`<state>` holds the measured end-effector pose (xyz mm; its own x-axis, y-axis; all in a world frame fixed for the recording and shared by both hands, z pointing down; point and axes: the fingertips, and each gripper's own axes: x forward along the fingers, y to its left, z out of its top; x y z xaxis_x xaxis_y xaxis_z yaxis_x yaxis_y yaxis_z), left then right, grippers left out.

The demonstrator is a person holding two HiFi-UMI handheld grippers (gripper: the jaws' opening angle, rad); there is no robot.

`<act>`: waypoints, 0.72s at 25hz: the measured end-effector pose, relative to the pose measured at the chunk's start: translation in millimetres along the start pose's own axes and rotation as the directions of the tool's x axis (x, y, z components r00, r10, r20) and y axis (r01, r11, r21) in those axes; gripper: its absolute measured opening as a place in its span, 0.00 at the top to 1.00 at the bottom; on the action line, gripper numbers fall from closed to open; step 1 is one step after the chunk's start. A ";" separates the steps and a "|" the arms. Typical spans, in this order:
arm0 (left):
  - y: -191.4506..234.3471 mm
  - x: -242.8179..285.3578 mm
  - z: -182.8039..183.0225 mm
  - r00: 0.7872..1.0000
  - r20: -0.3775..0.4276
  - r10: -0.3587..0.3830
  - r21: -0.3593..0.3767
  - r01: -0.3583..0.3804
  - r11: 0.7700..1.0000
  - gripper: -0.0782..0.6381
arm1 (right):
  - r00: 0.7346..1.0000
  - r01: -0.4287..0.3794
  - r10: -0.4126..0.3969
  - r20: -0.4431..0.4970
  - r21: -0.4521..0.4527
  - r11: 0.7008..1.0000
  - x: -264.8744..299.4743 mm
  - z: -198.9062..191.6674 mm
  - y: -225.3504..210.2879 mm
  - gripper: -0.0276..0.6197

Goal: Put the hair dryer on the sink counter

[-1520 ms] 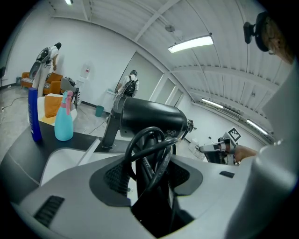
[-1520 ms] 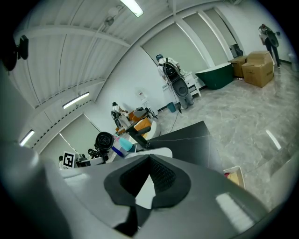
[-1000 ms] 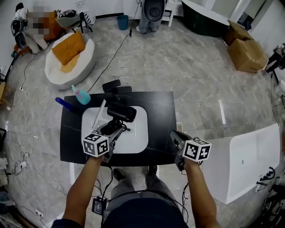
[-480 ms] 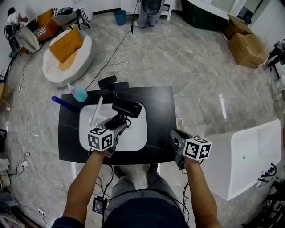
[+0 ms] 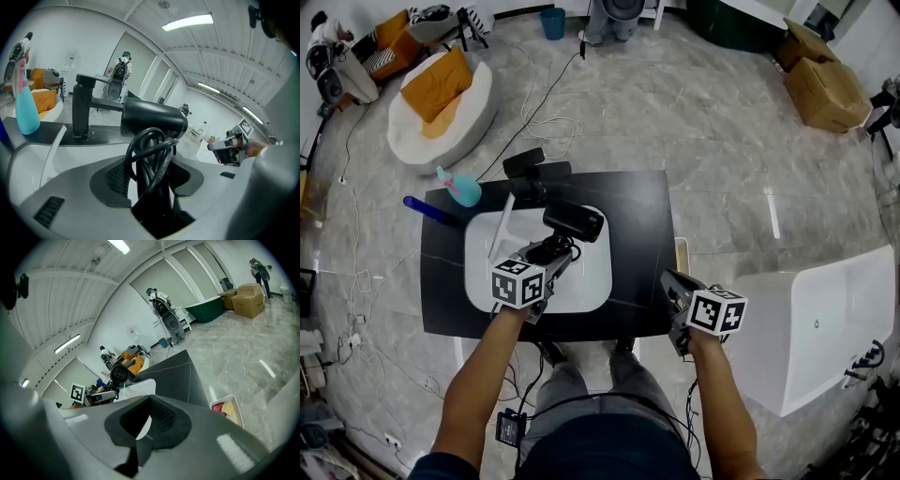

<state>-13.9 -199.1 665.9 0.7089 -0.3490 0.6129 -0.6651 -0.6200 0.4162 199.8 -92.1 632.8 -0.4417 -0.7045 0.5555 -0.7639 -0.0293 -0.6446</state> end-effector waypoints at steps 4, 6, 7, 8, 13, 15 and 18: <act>7.0 8.9 -20.7 0.999 -0.038 -0.005 -0.034 0.004 0.999 0.61 | 1.000 -0.018 0.019 -0.020 0.064 0.998 10.6 -13.4 -6.0 0.94; 12.6 12.4 -34.0 0.998 -0.064 -0.002 -0.047 -0.001 0.999 0.61 | 0.999 -0.024 0.028 -0.042 0.099 0.995 18.2 -25.3 -8.3 0.94; 15.4 13.6 -40.7 0.997 -0.077 0.000 -0.052 -0.004 0.999 0.61 | 0.998 -0.025 0.031 -0.055 0.113 0.993 22.0 -31.9 -8.6 0.94; 18.2 14.6 -46.6 0.996 -0.088 0.002 -0.056 -0.008 0.998 0.61 | 0.997 -0.028 0.036 -0.066 0.124 0.992 25.6 -37.7 -7.8 0.94; 32.5 16.8 -53.6 0.995 -0.099 0.000 -0.081 -0.008 0.997 0.61 | 0.994 -0.044 0.061 -0.090 0.172 0.984 44.7 -49.2 -4.6 0.94; 41.1 19.6 -52.7 0.995 -0.097 -0.002 -0.093 -0.008 0.996 0.61 | 0.993 -0.048 0.069 -0.092 0.206 0.977 53.8 -48.9 -7.5 0.94; 59.5 33.3 -54.2 0.995 -0.095 0.001 -0.136 -0.014 0.991 0.61 | 0.995 -0.036 0.059 -0.076 0.270 0.962 68.9 -43.2 -18.5 0.94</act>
<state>-42.6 -209.5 747.5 0.6824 -0.2816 0.6745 -0.7010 -0.5136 0.4948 163.1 -109.5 705.7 -0.5204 -0.6491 0.5548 -0.5917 -0.1944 -0.7824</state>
